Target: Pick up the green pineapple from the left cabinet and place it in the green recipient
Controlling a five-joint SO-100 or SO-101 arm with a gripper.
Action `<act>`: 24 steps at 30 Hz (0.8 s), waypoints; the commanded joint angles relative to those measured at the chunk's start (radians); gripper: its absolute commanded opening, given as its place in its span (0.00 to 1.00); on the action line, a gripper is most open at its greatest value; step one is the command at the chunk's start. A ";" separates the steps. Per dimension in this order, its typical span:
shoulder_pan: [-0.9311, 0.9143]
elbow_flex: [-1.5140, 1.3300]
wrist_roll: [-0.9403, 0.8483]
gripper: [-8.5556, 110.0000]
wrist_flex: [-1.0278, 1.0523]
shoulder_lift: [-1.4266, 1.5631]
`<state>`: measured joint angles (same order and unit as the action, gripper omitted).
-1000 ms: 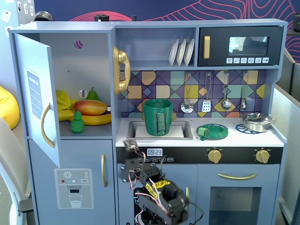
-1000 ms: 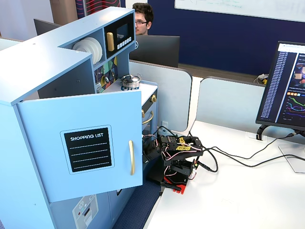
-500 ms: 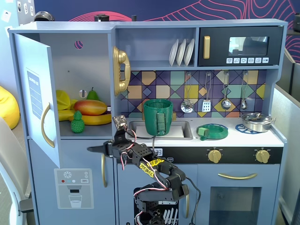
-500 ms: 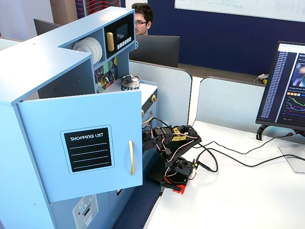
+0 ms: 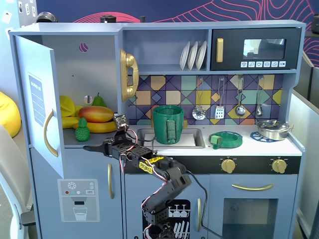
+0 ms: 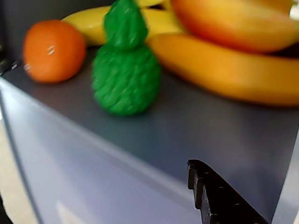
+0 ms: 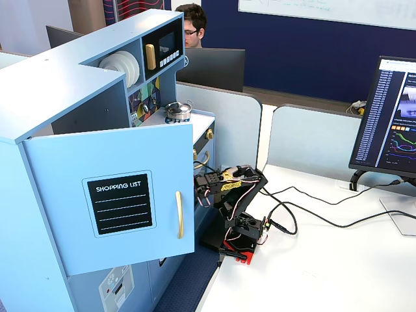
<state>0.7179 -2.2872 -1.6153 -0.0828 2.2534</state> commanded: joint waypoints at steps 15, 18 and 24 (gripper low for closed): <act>-0.005 0.476 -0.052 0.53 -0.144 -0.440; -0.002 0.535 -0.048 0.52 -0.141 -0.491; 0.011 0.615 -0.052 0.52 -0.135 -0.563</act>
<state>0.7102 -1.7779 -1.6552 -0.1933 1.6997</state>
